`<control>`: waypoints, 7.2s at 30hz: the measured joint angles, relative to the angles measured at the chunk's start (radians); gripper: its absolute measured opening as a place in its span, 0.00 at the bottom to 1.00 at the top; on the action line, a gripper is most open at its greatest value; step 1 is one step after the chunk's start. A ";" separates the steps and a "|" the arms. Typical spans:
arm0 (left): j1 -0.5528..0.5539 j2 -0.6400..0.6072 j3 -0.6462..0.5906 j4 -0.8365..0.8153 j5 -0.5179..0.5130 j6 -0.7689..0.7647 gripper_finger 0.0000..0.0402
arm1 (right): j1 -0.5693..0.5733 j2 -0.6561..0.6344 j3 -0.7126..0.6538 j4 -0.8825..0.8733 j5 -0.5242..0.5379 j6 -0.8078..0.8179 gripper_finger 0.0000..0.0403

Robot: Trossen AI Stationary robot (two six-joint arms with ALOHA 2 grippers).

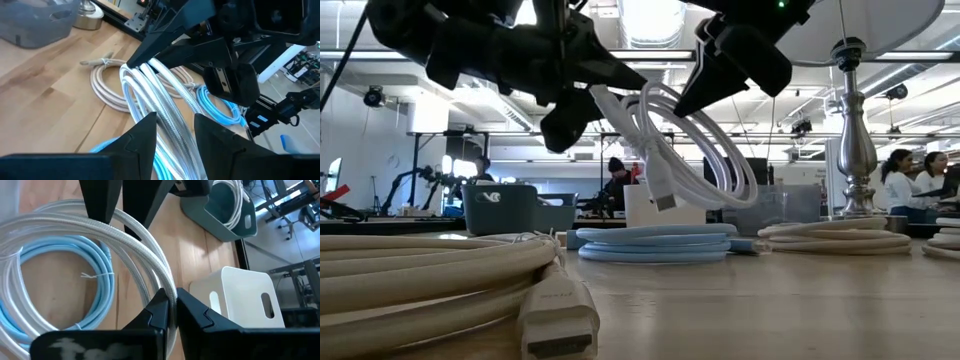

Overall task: Sort HDMI cables
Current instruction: Put the white HDMI cable into the blue bin, then put the top blue HDMI cable into the white bin

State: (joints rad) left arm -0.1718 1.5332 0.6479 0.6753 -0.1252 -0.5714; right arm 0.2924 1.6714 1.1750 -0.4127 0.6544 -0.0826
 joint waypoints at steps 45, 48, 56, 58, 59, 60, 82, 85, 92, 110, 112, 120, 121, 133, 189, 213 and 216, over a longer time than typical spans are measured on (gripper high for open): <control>0.045 -0.046 0.027 -0.094 -0.132 0.107 0.06 | 0.016 -0.038 0.027 -0.144 0.060 0.136 0.40; 0.060 -0.084 0.027 -0.108 -0.138 0.131 0.06 | 0.018 -0.049 0.027 -0.204 0.061 0.182 0.40; 0.103 -0.272 0.042 -0.364 -0.198 0.187 0.07 | 0.018 -0.078 0.023 -0.331 0.064 0.338 0.40; 0.109 -0.324 0.046 -0.440 -0.241 0.204 0.07 | 0.018 -0.079 0.020 -0.343 0.064 0.348 0.40; 0.112 -0.351 0.046 -0.480 -0.267 0.210 0.07 | 0.017 -0.079 0.020 -0.343 0.064 0.350 0.40; 0.115 -0.377 0.046 -0.515 -0.292 0.213 0.07 | 0.018 -0.080 0.020 -0.340 0.064 0.351 0.39; 0.267 -0.729 -0.009 -0.800 -0.589 0.273 0.07 | 0.017 -0.080 0.012 -0.341 0.063 0.344 0.38; 0.322 -0.723 -0.043 -0.816 -0.576 0.221 0.07 | 0.017 -0.080 0.012 -0.341 0.063 0.341 0.37; 0.410 -0.719 -0.138 -0.813 -0.520 0.107 0.07 | 0.017 -0.080 0.012 -0.341 0.063 0.333 0.36; 0.455 -0.720 -0.197 -0.829 -0.422 0.013 0.14 | 0.017 -0.079 0.010 -0.338 0.063 0.333 0.35; 0.463 -0.720 -0.197 -0.840 -0.429 0.016 0.18 | 0.017 -0.079 0.008 -0.338 0.063 0.333 0.34; 0.489 -0.720 -0.196 -1.002 -0.522 0.018 0.32 | 0.017 -0.079 0.005 -0.338 0.062 0.334 0.36; 0.490 -0.720 -0.196 -1.015 -0.529 0.018 0.33 | 0.017 -0.079 0.004 -0.338 0.062 0.333 0.36; 0.491 -0.720 -0.191 -1.098 -0.573 0.044 0.41 | 0.017 -0.079 0.000 -0.337 0.062 0.340 0.33; 0.211 -0.473 -0.220 -0.312 0.006 0.103 0.41 | 0.017 -0.079 -0.024 -0.330 -0.034 0.420 0.32; 0.082 -0.003 0.126 -0.337 0.005 0.386 0.41 | 0.017 -0.077 -0.024 -0.324 -0.093 0.421 0.30; 0.082 0.060 0.179 -0.411 0.005 0.415 0.41 | 0.018 -0.077 -0.024 -0.319 -0.198 0.420 0.29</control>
State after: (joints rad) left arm -0.0895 1.5932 0.8268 0.2646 -0.1200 -0.1561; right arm 0.3099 1.5940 1.1515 -0.7319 0.4560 0.3376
